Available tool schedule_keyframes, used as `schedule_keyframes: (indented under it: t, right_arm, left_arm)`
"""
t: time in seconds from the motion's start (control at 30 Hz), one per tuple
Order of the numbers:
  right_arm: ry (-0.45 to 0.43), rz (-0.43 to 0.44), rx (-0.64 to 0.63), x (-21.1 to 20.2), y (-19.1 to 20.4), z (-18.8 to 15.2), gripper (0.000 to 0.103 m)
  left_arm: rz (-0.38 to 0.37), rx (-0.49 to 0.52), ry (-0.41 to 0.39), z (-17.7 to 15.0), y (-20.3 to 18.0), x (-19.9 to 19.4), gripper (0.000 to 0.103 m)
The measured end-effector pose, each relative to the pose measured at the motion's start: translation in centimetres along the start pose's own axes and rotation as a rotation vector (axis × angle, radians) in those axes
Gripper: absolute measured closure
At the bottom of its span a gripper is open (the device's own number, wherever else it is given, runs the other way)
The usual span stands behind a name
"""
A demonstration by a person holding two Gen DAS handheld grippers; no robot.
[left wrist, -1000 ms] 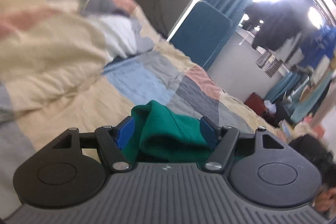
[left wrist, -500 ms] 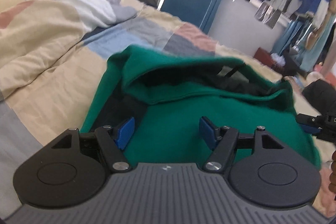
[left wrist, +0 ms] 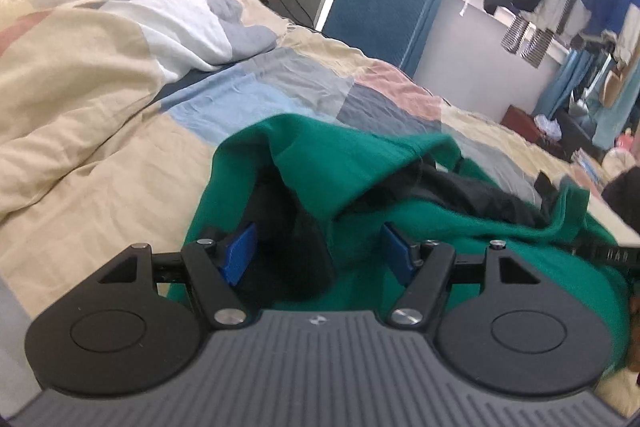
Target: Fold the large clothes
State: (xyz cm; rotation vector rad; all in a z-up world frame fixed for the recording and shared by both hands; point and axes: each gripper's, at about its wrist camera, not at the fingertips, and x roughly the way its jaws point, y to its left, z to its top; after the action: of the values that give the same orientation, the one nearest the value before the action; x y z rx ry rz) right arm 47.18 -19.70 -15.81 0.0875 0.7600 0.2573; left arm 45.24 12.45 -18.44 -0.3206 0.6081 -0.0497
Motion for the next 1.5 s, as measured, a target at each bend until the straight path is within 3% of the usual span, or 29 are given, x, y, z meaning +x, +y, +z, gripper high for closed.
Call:
schedule_keyframes:
  t: [0.3, 0.47, 0.7, 0.83, 1.0, 1.17, 1.33, 1.5]
  right_arm:
    - [0.159, 0.092, -0.051, 3.7, 0.8, 3.8, 0.053]
    - [0.218, 0.142, -0.063, 7.1, 1.5, 5.5, 0.053]
    - [0.169, 0.080, -0.090, 11.7, 2.1, 7.9, 0.053]
    - [0.153, 0.047, -0.058, 12.7, 1.8, 8.5, 0.055]
    - [0.124, 0.053, -0.031, 10.2, 1.5, 8.1, 0.055]
    - [0.069, 0.072, -0.001, 4.8, 1.3, 6.8, 0.055]
    - [0.014, 0.083, 0.004, -1.6, 1.6, 3.7, 0.054]
    - [-0.029, 0.102, 0.019, -7.1, 2.1, -0.2, 0.054]
  left_arm:
    - [-0.022, -0.069, 0.077, 3.8, 0.7, 4.9, 0.030]
    - [-0.054, -0.076, 0.057, 5.8, 0.7, 7.6, 0.030]
    - [-0.157, -0.149, 0.014, 7.4, 2.2, 8.7, 0.030]
    - [-0.169, -0.162, 0.032, 7.7, 2.5, 8.0, 0.029]
    - [-0.127, -0.063, 0.018, 7.0, 1.3, 4.8, 0.029]
    - [-0.163, -0.077, 0.009, 5.3, 0.8, -0.2, 0.029]
    - [-0.182, -0.093, 0.025, 1.4, -0.1, -4.8, 0.029]
    - [-0.128, -0.053, 0.051, -2.3, -1.8, -8.2, 0.029]
